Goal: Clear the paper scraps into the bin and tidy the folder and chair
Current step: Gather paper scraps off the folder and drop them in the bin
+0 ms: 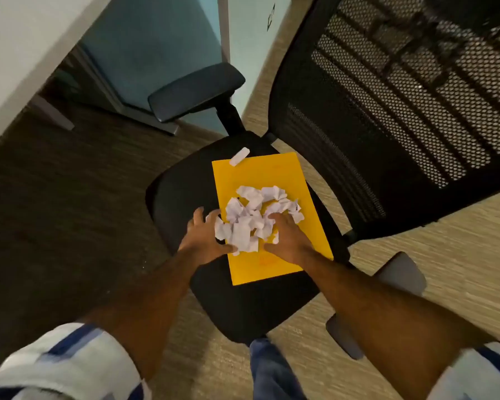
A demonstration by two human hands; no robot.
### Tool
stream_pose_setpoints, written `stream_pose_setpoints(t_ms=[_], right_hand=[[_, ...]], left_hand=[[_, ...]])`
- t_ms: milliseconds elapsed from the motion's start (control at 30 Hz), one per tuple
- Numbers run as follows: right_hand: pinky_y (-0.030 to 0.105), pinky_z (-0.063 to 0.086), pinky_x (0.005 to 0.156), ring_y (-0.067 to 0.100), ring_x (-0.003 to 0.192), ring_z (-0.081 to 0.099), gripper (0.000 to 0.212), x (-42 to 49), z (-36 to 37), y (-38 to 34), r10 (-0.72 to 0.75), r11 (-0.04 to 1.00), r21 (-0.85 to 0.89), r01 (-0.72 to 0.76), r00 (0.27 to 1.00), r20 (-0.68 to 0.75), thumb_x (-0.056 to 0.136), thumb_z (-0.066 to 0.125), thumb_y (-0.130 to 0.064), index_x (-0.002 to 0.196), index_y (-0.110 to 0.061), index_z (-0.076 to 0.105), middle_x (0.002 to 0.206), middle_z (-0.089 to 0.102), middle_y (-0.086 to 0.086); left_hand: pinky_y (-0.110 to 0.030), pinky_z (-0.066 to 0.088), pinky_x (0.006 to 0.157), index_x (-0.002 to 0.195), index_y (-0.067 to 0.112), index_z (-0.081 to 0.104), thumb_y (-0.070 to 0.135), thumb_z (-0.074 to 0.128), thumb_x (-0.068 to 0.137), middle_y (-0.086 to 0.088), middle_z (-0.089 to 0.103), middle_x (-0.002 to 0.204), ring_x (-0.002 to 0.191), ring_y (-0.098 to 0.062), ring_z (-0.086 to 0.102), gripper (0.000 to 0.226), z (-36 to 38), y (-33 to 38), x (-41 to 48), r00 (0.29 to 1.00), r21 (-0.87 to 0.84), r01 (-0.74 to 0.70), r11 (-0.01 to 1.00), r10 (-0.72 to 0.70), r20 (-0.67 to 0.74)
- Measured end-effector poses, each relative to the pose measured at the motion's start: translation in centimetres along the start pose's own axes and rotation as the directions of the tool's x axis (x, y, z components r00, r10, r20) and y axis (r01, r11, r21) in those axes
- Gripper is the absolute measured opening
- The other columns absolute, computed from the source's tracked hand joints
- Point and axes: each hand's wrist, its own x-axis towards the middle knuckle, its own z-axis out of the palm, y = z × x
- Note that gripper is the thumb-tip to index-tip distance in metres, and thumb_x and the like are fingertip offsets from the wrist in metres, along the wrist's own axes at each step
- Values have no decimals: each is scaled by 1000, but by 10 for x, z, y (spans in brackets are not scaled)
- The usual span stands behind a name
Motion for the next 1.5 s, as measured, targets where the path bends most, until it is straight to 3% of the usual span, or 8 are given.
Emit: stream_pose_setpoints(t_ms=[133, 400, 633, 833, 933, 1167, 1267, 1500], right_hand=[[37, 49, 90, 26, 119, 50, 82, 7, 17, -6, -28, 999, 27, 30, 999, -45, 71, 80, -40, 139, -22, 37, 136, 42, 9], [36, 46, 96, 25, 122, 45, 77, 10, 40, -7, 0, 994, 108, 6, 998, -55, 75, 80, -32, 139, -18, 39, 134, 38, 11], [30, 47, 89, 20, 107, 48, 49, 2, 49, -13, 101, 974, 214, -69, 985, -143, 81, 71, -13, 126, -13, 50, 122, 46, 11], [31, 49, 73, 15, 94, 46, 41, -9, 60, -21, 314, 912, 340, -229, 923, -222, 79, 70, -12, 116, -14, 50, 123, 47, 8], [25, 38, 75, 17, 99, 51, 43, -15, 73, -24, 385, 884, 360, -298, 901, -199, 81, 67, -27, 118, -9, 53, 119, 55, 6], [33, 58, 67, 17, 88, 67, 59, -9, 90, -41, 450, 769, 541, -341, 889, -80, 66, 61, -64, 99, -16, 65, 95, 70, -3], [19, 50, 61, 10, 86, 66, 46, -11, 92, -43, 422, 779, 547, -305, 901, -98, 73, 74, -51, 102, -16, 64, 95, 69, -7], [36, 59, 74, 17, 85, 69, 25, -14, 95, -43, 404, 764, 584, -276, 910, -97, 81, 74, -28, 99, -13, 66, 96, 72, 2]], left_hand=[[-52, 43, 105, 146, 33, 32, 54, 86, 59, -7, 19, 155, 139, -35, 32, 104, 14, -3, 11, 1000, -12, -24, 1000, 24, 5], [-47, 48, 102, 137, 26, 45, 38, 86, 66, -9, 26, 140, 121, -34, 49, 83, 39, -5, 11, 997, -118, -8, 993, -1, -76], [-24, 44, 83, 121, 13, 59, 14, 72, 82, -13, 38, 132, 88, -19, 52, 41, 41, -4, 8, 990, -237, 88, 968, -111, -83], [-29, 50, 80, 112, 12, 66, 11, 69, 83, -11, 58, 120, 94, -20, 59, 30, 43, -11, 6, 970, -401, 152, 904, -214, -116], [-38, 58, 86, 109, 12, 66, 10, 71, 82, -8, 66, 112, 97, -22, 66, 27, 52, -15, 0, 962, -498, 194, 845, -263, -72], [-45, 58, 88, 106, 21, 65, 9, 71, 80, -2, 68, 107, 99, -20, 67, 29, 69, -23, -3, 975, -595, 183, 783, -222, 7], [-46, 58, 88, 112, 18, 64, 7, 69, 79, -4, 67, 107, 100, -22, 67, 34, 70, -22, -4, 982, -627, 148, 765, -191, 0], [-48, 60, 82, 107, 16, 63, 0, 67, 82, -9, 66, 106, 100, -26, 68, 30, 70, -19, -10, 986, -718, 130, 684, -166, 21]])
